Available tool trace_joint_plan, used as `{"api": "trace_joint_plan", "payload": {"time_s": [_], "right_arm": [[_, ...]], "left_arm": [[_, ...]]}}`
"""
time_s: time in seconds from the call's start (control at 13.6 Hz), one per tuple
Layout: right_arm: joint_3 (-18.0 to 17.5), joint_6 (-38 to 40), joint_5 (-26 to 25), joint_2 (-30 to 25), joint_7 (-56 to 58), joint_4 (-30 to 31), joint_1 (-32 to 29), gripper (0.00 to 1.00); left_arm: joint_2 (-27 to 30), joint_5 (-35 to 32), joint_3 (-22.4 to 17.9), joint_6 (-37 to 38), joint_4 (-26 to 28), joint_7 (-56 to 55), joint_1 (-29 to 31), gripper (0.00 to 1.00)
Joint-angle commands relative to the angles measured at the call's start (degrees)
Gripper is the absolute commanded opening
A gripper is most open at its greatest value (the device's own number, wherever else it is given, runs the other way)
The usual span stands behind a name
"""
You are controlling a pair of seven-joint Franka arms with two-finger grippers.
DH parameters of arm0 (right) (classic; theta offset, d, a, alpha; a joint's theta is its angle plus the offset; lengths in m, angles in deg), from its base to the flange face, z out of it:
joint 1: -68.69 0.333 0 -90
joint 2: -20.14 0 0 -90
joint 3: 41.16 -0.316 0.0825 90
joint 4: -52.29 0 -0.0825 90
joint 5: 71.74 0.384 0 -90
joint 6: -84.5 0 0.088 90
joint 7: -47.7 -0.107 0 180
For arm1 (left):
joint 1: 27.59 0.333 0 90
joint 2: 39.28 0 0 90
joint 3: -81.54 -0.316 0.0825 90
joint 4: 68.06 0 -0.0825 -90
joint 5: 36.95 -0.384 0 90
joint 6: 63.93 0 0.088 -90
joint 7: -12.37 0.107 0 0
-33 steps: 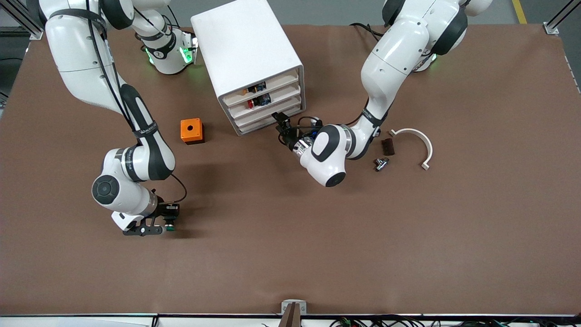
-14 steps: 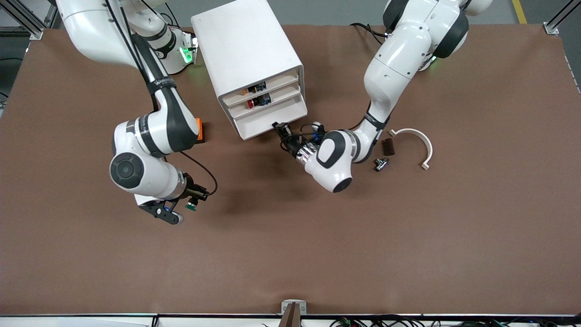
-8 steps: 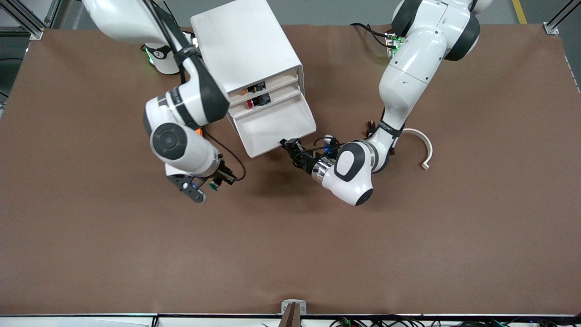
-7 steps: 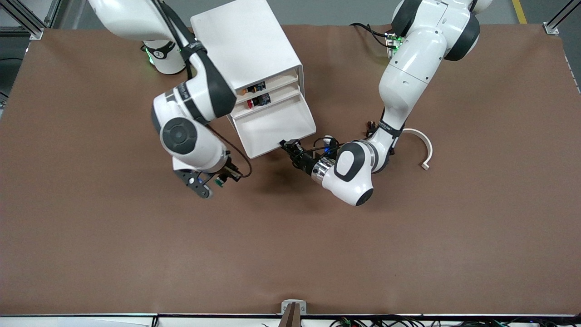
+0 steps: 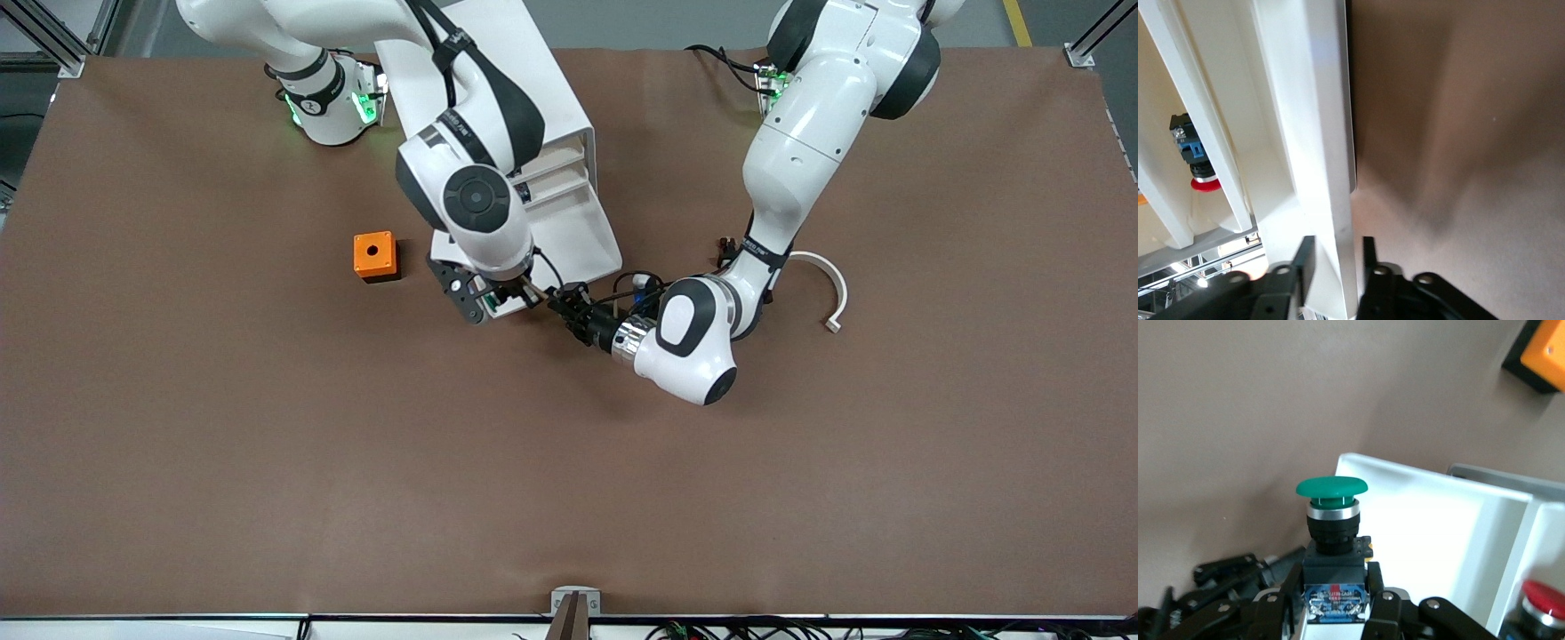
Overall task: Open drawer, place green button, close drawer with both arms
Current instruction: 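Lower the button into the drawer with the right gripper while the left gripper releases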
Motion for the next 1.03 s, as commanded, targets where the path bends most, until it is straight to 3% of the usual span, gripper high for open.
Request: {"api": "trace_joint_plan", "payload": {"time_s": [0.0, 0.15, 0.44, 0.66, 0.96], "right_arm": [[0.65, -4.27, 0.62, -3.36, -3.93, 6.54, 2.32, 0.04], [0.65, -7.7, 0.62, -3.36, -6.74, 9.01, 3.63, 0.04], [0.74, -12.11, 0.62, -2.93, -11.05, 11.13, 4.87, 0.12], [0.74, -12.02, 0.62, -2.14, -11.58, 11.13, 4.87, 0.38], [0.82, -12.19, 0.09, -1.43, -11.67, 10.78, 4.87, 0.59]], "left_arm": [[0.19, 0.86, 0.45, 0.47, -0.78, 0.21, 1.57, 1.0], [0.98, -0.89, 0.27, 4.93, -0.96, 0.29, 2.98, 1.0], [4.84, -10.9, 0.45, 8.81, -0.96, 1.61, 6.76, 1.0], [5.72, -15.57, 0.88, 12.42, -1.13, 5.46, 11.23, 1.0], [9.85, -20.93, 0.62, 18.13, -1.22, 14.42, 16.07, 1.0]]}}
